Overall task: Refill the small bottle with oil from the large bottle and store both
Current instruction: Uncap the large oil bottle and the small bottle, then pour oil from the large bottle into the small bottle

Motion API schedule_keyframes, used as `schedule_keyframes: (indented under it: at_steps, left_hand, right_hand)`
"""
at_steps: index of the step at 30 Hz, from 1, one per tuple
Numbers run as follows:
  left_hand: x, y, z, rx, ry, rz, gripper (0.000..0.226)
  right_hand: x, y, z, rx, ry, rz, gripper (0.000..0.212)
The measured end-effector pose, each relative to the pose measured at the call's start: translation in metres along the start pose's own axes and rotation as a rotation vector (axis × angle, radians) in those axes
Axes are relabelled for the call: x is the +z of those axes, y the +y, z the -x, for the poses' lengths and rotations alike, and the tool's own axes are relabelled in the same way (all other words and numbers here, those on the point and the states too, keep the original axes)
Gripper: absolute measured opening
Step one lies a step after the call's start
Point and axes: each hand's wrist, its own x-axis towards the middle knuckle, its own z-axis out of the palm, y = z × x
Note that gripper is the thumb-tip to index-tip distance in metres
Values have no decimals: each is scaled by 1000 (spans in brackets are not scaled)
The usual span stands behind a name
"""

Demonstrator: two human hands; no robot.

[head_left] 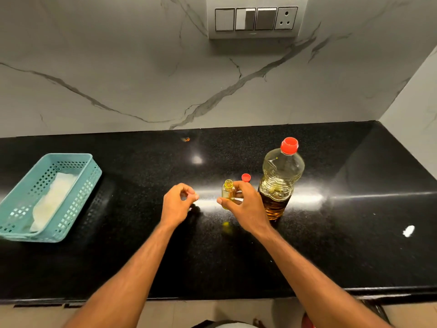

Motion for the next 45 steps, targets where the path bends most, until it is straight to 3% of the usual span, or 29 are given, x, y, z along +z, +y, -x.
schedule_keyframes:
  at_steps: [11,14,16,19,24,28,32,34,37,39,42,45]
  left_hand:
    - [16,-30,22,31,36,10,24]
    - [11,-18,29,15,14,17,52]
    - [7,3,39,56,90,59,62]
    - [3,52,61,190,91,192,56]
    - [7,104,64,306,19,186,49]
    - [9,114,56,268,36,242,36]
    - [6,116,47,246,20,285,33]
    - [1,119,40,246,5,310,34]
    - [-9,127,30,259,-2,330,32]
    - [-11,133,26,274,-15,334,31]
    - [-8,141,24,294,-26,314,33]
    - [-3,146,21,315,-62,290,34]
  right_hand:
    - [4,20,3,51,-45,-22,36]
    - [5,19,2,46,-41,-31,35]
    - [4,14,1,25,-27,-42,35]
    - [3,1,-2,-45,10,-54,34]
    - [-2,-26,-8,-197,79,22,34]
    - [-10,-35,-8,-263,81,90,38]
    - [-29,-49,12,-256,69,71,55]
    - [-54,-51,35,-314,169,101,48]
    - [-100,-36,63,-309,464,40,32]
    - [-120,-14,60,-144,509,-10,53]
    - [-130,21,39,74,284,20,102]
    - [-123,35,23,89,108,19,114]
